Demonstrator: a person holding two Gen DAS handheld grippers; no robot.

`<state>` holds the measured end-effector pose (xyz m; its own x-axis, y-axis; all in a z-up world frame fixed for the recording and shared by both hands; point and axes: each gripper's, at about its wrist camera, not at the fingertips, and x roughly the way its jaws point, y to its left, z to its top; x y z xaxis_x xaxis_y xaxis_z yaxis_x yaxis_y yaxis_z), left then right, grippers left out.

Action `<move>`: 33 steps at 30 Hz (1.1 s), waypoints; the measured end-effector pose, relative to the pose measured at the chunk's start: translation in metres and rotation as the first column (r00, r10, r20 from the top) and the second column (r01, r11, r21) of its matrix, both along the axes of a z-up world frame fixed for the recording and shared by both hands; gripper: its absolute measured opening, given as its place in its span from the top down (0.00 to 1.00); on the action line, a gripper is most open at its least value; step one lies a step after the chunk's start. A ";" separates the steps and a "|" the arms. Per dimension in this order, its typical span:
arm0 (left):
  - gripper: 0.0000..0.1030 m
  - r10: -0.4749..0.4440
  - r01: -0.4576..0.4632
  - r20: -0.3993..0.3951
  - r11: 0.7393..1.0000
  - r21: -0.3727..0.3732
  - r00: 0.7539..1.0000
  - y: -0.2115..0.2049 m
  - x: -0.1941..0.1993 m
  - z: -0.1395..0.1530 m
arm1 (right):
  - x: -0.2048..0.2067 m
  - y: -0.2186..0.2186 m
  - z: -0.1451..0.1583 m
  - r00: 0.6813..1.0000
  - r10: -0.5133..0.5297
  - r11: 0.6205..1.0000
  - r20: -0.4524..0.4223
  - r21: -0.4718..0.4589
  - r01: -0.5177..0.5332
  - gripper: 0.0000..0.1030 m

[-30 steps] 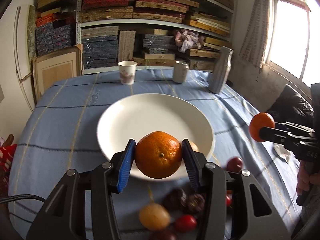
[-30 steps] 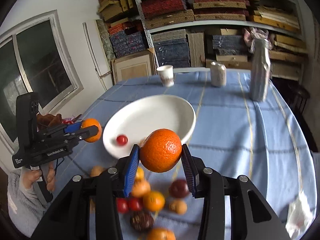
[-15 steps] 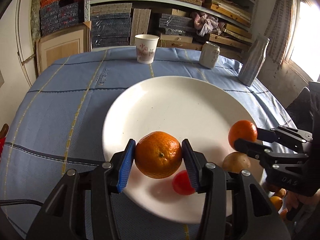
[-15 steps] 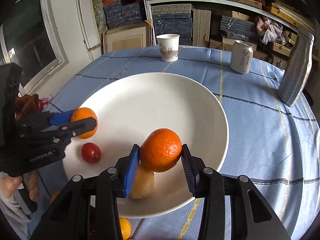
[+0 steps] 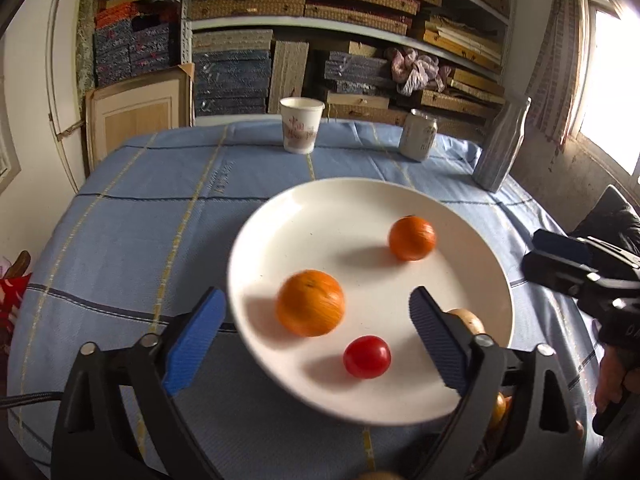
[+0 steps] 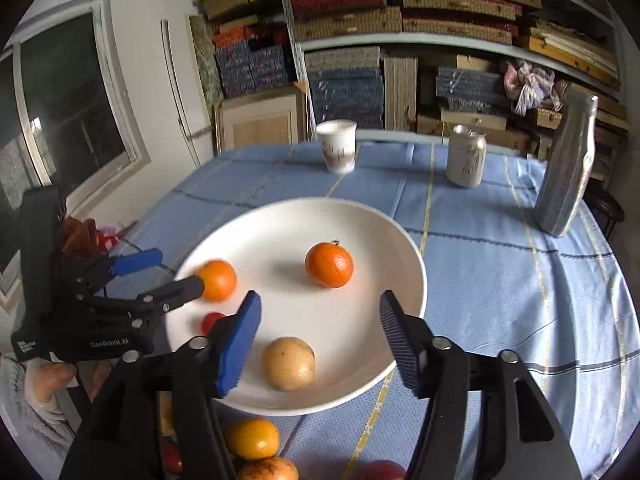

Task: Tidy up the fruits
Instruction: 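Lower both oranges onto the white plate and open both tools, then withdraw both open tools from the plate toward the fruit pile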

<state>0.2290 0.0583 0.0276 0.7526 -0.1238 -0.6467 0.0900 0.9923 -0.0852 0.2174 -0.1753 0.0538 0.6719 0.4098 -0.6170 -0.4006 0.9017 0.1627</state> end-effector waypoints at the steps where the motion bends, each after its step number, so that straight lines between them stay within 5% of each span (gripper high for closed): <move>1: 0.08 0.011 -0.010 0.011 1.000 -0.003 1.000 0.002 -0.006 0.004 | -0.008 -0.004 0.008 1.000 -0.003 1.000 0.022 0.018 0.002 0.31; 8: 0.04 0.016 -0.016 0.042 1.000 -0.013 0.999 0.005 -0.062 0.011 | -0.072 -0.038 0.018 0.995 -0.022 0.994 0.098 0.106 0.012 0.19; 16: 0.04 -0.014 0.014 0.030 1.000 0.006 0.999 -0.005 -0.152 -0.013 | -0.157 -0.095 -0.029 0.989 -0.099 0.987 0.113 0.138 0.083 0.10; 23: 0.04 -0.118 0.118 -0.027 0.993 0.024 0.993 -0.028 -0.205 -0.026 | -0.165 -0.103 -0.042 0.995 -0.088 0.984 0.043 0.158 0.080 0.09; 33: 0.04 -0.162 0.169 -0.101 0.983 0.073 0.982 -0.045 -0.202 -0.039 | -0.162 -0.100 -0.049 0.996 -0.092 0.987 0.002 0.135 0.091 0.09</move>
<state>0.0274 0.0129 -0.0116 0.6613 -0.1856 -0.7268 0.2489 0.9683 -0.0208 0.0557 -0.2751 0.0053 0.7149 0.4252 -0.5550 -0.3191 0.9048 0.2821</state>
